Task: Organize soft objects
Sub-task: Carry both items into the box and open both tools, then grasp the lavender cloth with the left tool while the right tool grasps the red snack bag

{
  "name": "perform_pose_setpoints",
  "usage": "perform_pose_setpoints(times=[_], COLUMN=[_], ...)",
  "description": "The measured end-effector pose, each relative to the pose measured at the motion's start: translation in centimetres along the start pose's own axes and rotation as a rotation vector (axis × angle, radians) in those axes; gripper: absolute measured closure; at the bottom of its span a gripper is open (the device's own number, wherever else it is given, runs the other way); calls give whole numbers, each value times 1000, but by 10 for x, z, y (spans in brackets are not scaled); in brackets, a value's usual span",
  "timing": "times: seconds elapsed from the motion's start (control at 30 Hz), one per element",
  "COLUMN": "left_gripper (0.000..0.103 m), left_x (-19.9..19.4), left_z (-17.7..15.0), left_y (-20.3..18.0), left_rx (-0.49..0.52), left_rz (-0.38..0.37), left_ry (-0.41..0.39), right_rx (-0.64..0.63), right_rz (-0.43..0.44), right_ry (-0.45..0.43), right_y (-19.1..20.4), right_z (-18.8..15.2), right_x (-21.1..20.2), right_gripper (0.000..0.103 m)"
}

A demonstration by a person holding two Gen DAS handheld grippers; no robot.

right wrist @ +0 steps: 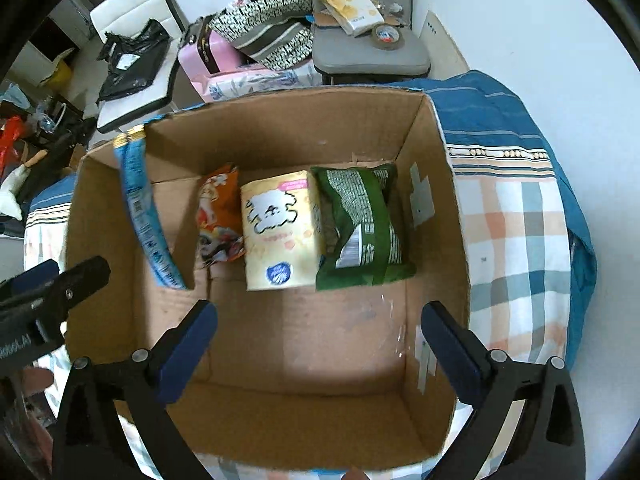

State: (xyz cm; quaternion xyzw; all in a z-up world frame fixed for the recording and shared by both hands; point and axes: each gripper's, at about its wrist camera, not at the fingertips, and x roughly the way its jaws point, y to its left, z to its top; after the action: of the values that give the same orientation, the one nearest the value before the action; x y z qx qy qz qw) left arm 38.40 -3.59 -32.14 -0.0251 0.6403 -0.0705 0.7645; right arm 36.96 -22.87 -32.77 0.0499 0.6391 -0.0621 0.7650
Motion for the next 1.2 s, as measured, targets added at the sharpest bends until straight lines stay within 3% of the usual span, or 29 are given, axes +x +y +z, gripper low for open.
perform_pose_setpoints(times=[0.47, 0.7, 0.87, 1.0, 1.2], left_gripper=[5, 5, 5, 5, 5], left_x=[-95, -106, -78, -43, 23], left_z=[-73, -103, -134, -157, -183], left_y=[-6, -4, -5, -3, 13], left_rx=[16, -33, -51, -87, -195], left_rz=[25, -25, -1, 5, 21], left_ry=[-188, -170, -96, -2, 160], right_rx=[-29, -23, 4, 34, 42], right_rz=[8, 47, 11, -25, -6], right_ry=[-184, -208, -127, -22, 90], right_y=[7, -10, -49, -85, -113], right_z=[-69, -106, -135, -155, -173], right_x=[-100, -125, -95, -41, 39], right_gripper=[0, 0, 0, 0, 0])
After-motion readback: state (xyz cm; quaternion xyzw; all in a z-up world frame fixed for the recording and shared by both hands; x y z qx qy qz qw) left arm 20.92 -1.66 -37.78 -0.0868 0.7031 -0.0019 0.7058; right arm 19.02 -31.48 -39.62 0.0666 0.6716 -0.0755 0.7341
